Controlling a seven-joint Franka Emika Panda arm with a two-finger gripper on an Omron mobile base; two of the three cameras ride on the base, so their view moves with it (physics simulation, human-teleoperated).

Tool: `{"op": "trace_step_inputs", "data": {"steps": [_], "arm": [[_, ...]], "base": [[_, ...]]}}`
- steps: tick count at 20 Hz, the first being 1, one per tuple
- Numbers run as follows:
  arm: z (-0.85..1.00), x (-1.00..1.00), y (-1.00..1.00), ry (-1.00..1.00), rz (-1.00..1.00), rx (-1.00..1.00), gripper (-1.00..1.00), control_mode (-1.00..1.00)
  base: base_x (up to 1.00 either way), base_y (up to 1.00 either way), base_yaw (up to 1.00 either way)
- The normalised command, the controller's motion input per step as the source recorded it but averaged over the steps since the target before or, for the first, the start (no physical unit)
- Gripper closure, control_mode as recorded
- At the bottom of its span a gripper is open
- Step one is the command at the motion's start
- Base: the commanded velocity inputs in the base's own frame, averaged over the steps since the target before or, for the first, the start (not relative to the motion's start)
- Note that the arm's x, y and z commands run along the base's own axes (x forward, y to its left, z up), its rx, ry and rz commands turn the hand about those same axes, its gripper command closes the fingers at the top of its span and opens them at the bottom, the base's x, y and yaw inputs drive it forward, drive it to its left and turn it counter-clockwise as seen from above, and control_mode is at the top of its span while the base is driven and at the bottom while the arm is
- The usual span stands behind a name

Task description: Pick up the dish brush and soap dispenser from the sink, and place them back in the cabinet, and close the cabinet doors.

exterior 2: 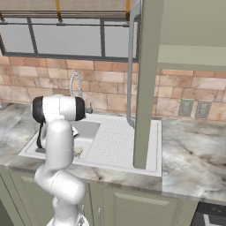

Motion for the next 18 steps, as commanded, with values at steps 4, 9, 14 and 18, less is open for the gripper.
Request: {"op": "trace_step_inputs", "data": {"steps": [4, 9, 14, 18], "arm": [[-0.07, 0.0, 0.0, 0.0, 0.02, 0.0, 1.0, -1.0], [-0.02, 0.0, 0.0, 0.0, 0.01, 0.0, 1.0, -1.0], [0.0, 0.0, 0.0, 0.0, 0.0, 0.0, 1.0, -1.0], [0.0, 0.0, 0.0, 0.0, 0.0, 0.0, 1.0, -1.0]], "base": [[0.0, 0.0, 0.0], [0.0, 0.0, 0.0], [0.0, 0.0, 0.0], [0.0, 0.0, 0.0]]}}
